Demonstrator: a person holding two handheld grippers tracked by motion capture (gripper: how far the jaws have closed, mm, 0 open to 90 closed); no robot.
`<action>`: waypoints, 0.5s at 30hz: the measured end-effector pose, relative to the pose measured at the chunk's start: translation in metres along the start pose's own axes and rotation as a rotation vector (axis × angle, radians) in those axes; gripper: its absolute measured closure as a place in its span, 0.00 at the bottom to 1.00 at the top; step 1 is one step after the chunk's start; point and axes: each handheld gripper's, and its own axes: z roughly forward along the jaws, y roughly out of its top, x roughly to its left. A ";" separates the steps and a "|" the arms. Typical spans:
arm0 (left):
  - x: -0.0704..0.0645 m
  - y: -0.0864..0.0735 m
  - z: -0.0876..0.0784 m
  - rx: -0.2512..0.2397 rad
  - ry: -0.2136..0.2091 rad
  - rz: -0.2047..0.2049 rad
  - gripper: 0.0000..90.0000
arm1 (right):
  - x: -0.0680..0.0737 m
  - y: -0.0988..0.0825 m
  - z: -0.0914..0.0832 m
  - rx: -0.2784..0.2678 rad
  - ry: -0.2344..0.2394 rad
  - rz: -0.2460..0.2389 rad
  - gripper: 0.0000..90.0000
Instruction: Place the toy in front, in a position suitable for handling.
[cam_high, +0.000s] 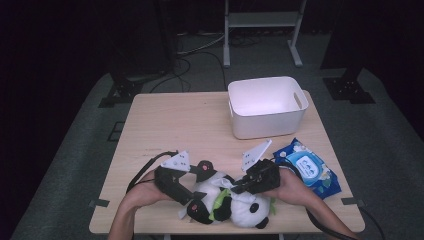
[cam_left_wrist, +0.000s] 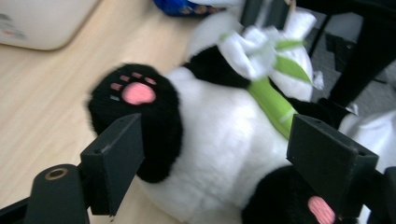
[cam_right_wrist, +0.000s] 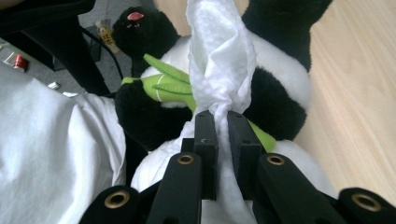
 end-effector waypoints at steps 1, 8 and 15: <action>0.001 0.000 0.000 0.003 0.007 -0.003 0.19 | 0.001 0.000 0.001 0.001 0.002 -0.001 0.92; 0.008 -0.004 0.004 0.009 0.026 -0.049 0.17 | 0.003 0.001 0.003 0.013 0.010 -0.014 0.92; 0.015 -0.010 0.022 0.048 0.004 -0.087 0.13 | 0.007 0.003 0.004 0.025 0.031 -0.038 0.92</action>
